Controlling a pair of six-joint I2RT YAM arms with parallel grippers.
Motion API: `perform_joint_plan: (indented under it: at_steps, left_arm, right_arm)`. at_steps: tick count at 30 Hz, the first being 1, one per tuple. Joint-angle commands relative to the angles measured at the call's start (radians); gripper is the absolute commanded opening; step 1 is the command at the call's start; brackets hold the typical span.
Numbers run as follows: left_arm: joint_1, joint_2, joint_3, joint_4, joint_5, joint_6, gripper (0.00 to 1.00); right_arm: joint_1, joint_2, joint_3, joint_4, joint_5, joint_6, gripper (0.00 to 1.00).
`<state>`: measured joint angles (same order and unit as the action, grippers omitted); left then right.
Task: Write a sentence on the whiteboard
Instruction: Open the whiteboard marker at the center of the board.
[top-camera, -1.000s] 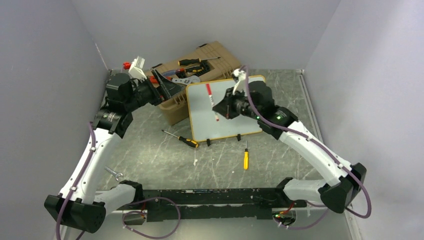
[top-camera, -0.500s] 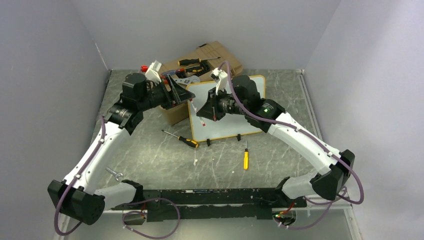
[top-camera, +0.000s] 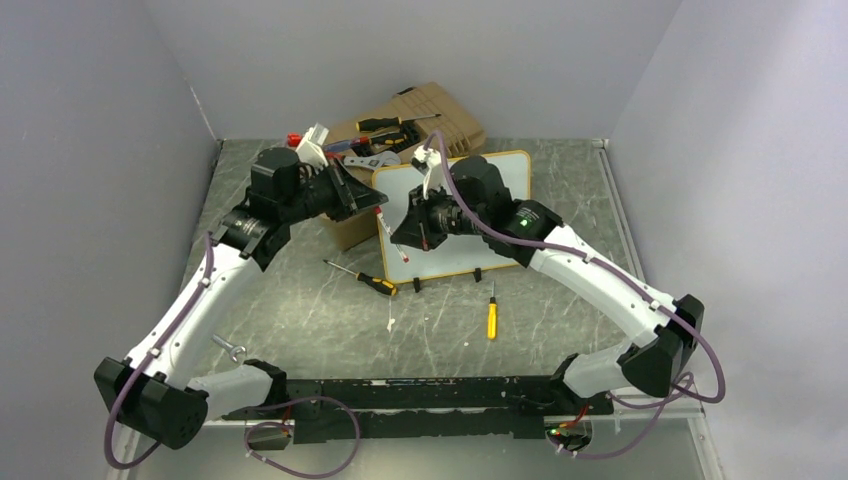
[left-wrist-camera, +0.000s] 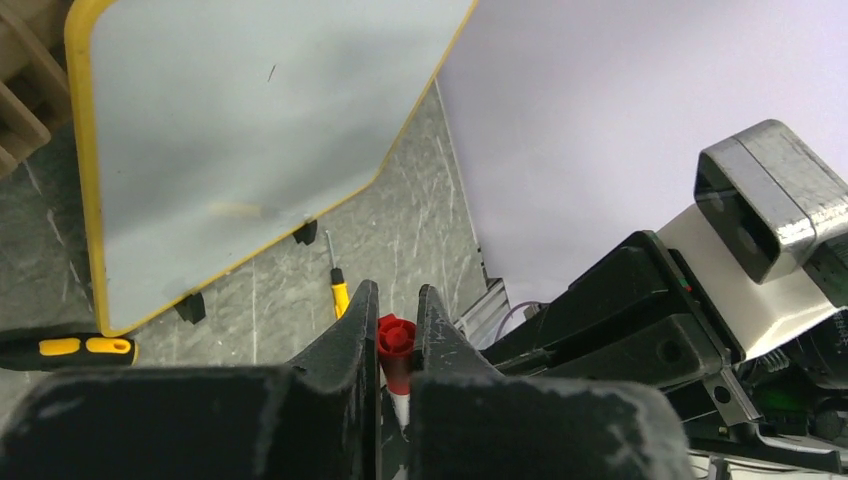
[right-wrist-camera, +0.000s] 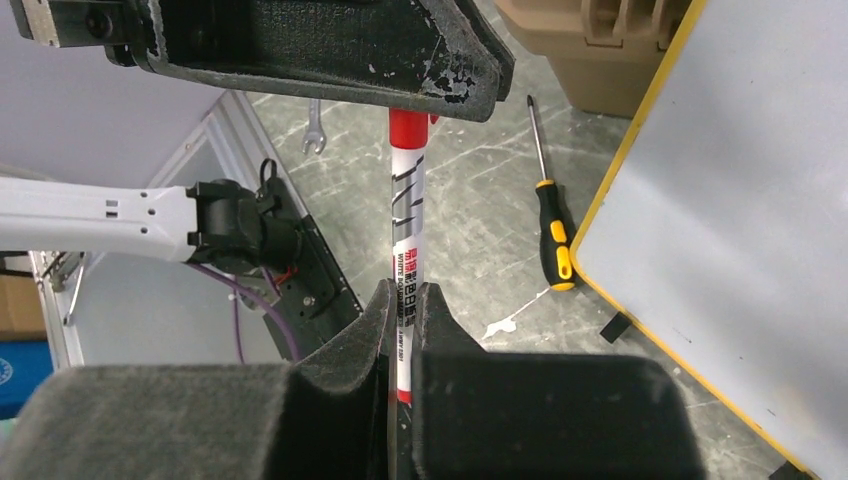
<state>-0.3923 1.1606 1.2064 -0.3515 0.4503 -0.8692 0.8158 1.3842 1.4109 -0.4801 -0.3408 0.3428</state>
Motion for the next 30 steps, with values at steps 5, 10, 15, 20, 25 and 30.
perform_joint_plan:
  at_steps: [5,10,15,20,25,30]
  left_arm:
    - [0.001,-0.05,0.018,-0.035,-0.111,-0.044,0.0]
    - [0.001,-0.068,0.006,0.001,-0.093,-0.116,0.0]
    - [0.001,-0.075,-0.013,0.063,-0.054,-0.194,0.0]
    - [0.001,-0.061,-0.031,0.095,-0.005,-0.238,0.0]
    - [0.001,-0.081,-0.067,0.113,-0.006,-0.26,0.0]
    - [0.001,-0.094,-0.081,0.104,-0.017,-0.261,0.0]
  right_arm:
    - [0.005,-0.127,-0.099,0.159,0.113,0.09,0.53]
    - [0.005,-0.229,-0.263,0.406,0.106,0.212,0.84]
    - [0.005,-0.196,-0.26,0.443,0.057,0.258,0.84]
    - [0.005,-0.145,-0.247,0.475,0.006,0.28,0.75]
    - [0.005,-0.101,-0.237,0.557,-0.02,0.331,0.5]
    - [0.005,-0.094,-0.252,0.618,-0.036,0.361,0.12]
